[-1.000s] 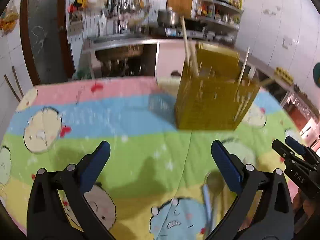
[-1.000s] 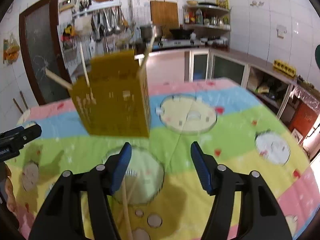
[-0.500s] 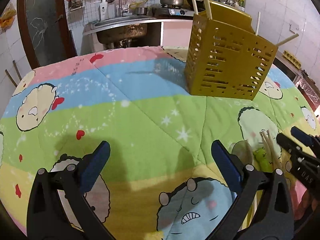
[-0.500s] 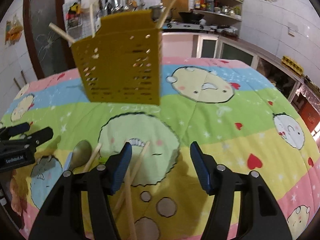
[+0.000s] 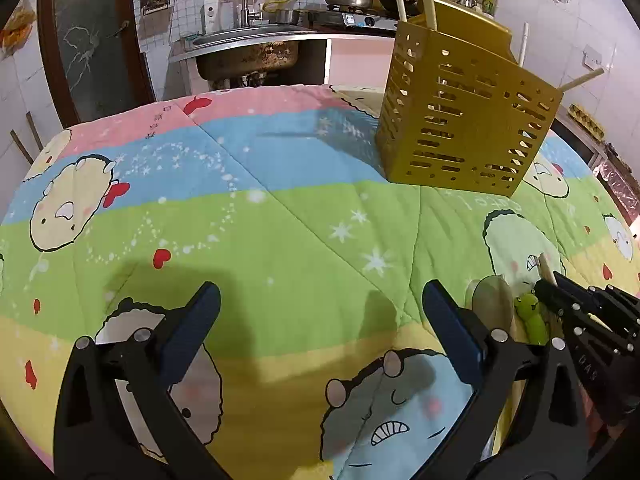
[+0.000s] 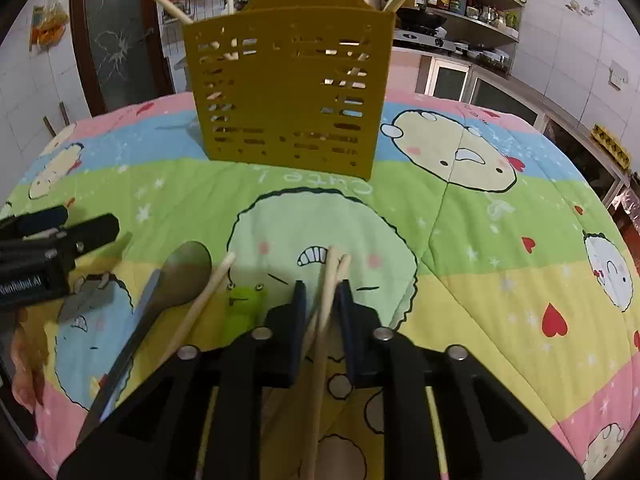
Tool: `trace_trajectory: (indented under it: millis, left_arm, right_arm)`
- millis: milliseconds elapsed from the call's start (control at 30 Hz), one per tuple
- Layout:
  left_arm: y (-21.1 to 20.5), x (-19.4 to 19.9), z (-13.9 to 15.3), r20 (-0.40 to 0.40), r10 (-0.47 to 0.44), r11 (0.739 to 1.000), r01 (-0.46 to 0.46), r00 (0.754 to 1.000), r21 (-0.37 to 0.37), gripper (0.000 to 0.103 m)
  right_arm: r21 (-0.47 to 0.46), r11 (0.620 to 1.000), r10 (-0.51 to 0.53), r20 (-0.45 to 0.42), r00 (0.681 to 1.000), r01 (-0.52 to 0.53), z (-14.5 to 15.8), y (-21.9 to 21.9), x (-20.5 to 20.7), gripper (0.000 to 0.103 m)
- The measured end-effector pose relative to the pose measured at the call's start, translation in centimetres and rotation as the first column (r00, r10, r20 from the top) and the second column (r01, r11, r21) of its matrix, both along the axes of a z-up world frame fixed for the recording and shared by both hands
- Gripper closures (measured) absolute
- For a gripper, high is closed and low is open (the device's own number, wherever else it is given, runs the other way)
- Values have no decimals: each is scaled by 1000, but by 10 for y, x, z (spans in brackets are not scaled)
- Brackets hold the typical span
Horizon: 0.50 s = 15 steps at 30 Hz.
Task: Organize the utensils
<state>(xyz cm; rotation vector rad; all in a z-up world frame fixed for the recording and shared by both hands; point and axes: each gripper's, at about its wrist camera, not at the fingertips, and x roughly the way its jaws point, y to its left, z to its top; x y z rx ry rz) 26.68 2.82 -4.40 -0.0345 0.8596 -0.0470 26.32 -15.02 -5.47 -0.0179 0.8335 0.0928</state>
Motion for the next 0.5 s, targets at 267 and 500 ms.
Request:
trace_trajectory:
  millis: [267, 500]
  left_arm:
    - [-15, -4, 3, 0, -28, 1000, 28, 1000, 13, 5]
    - [-32, -6, 6, -8, -71, 997, 71, 997, 6, 5]
  right_arm:
    - [104, 993, -55, -9, 998, 55, 1, -26, -2, 89]
    - [94, 991, -99, -19, 995, 100, 4, -47, 0, 89]
